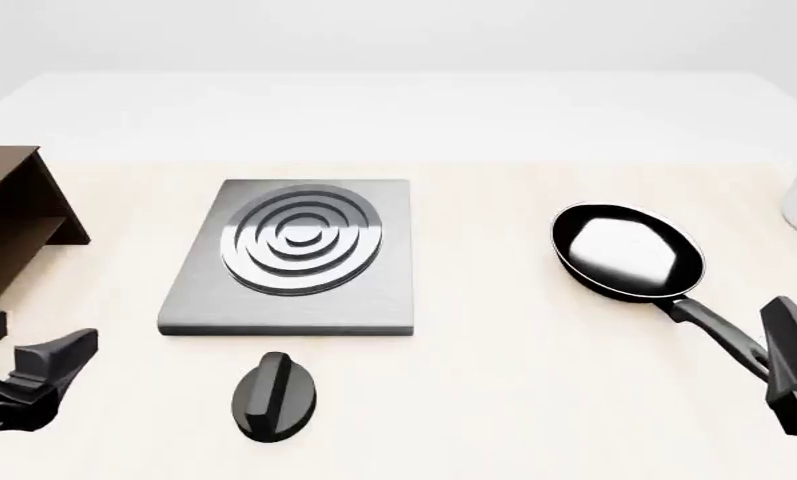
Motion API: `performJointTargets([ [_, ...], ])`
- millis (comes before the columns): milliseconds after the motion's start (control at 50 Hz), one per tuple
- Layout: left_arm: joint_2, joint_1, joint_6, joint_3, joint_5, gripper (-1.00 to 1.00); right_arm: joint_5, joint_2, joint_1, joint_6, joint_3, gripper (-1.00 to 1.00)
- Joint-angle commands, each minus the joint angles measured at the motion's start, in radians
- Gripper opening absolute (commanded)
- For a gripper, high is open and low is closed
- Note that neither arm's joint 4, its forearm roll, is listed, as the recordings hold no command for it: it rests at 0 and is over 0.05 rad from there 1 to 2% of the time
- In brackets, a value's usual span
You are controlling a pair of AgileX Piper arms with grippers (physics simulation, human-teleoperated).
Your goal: Turn on the stove and put the frying pan on it.
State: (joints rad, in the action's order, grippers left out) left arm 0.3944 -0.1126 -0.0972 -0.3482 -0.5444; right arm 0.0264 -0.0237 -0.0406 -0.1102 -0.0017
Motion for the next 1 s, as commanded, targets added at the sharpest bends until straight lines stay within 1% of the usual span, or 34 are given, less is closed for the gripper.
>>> performJointTargets([
  [20,0.069,-0.005,-0.035,-0.009,-0.049,1.0,-0.002,0.002,-0.001,0.0,0.0,1.0],
  [80,0.069,-0.015,-0.042,-0.009,-0.062,1.0,-0.002,0.002,0.0,0.002,0.0,1.0],
  [160,0.093,-0.067,-0.045,0.018,-0.056,1.0,-0.005,0.005,0.0,0.002,0.0,1.0],
  [220,0.114,-0.091,-0.026,0.03,-0.042,1.0,0.0,-0.001,0.0,0.003,0.0,1.0],
  [240,0.134,-0.136,0.006,0.039,-0.032,1.0,0.001,-0.004,0.0,0.009,0.0,1.0],
  [260,0.135,-0.136,0.006,0.039,-0.031,1.0,0.001,-0.004,0.0,0.009,0.0,1.0],
  [280,0.133,-0.114,-0.025,0.049,-0.024,1.0,-0.001,-0.002,0.0,0.01,0.0,1.0],
  [300,0.136,-0.119,-0.022,0.053,-0.019,1.0,-0.001,-0.002,-0.001,0.01,0.0,1.0],
  [320,0.149,-0.141,-0.005,0.062,-0.009,1.0,-0.002,-0.001,-0.001,0.01,0.0,1.0],
  [340,0.153,-0.149,-0.007,0.067,-0.003,1.0,-0.003,0.0,-0.001,0.01,0.0,1.0],
  [440,0.174,-0.155,-0.009,0.084,0.024,1.0,-0.005,0.004,-0.001,0.009,0.0,1.0],
  [520,0.21,-0.167,-0.012,0.109,0.071,1.0,-0.002,-0.001,-0.001,0.011,0.0,1.0],
  [640,0.241,-0.206,0.004,0.13,0.114,1.0,-0.005,0.004,-0.002,0.012,0.0,1.0],
  [880,0.284,-0.242,0.013,0.16,0.175,1.0,0.002,-0.002,-0.003,0.02,-0.001,1.0],
  [1000,0.339,-0.27,0.031,0.171,0.239,1.0,-0.009,0.007,-0.003,0.026,-0.001,1.0],
])
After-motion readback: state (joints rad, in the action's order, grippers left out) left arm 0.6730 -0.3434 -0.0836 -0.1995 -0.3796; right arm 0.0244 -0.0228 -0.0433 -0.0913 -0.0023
